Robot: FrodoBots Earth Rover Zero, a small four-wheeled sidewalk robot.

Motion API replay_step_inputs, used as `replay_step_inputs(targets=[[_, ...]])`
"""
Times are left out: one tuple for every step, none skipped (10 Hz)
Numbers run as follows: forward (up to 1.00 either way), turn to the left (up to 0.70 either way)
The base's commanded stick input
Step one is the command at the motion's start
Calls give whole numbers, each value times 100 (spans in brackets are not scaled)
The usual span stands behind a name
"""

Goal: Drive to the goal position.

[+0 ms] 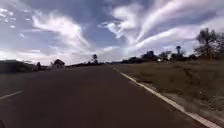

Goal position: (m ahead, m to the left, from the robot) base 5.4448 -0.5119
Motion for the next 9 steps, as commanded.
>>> replay_step_inputs(targets=[[100,0],[100,0],[100,0],[100,0],[100,0],[100,0],[100,0],[100,0],[99,0]])
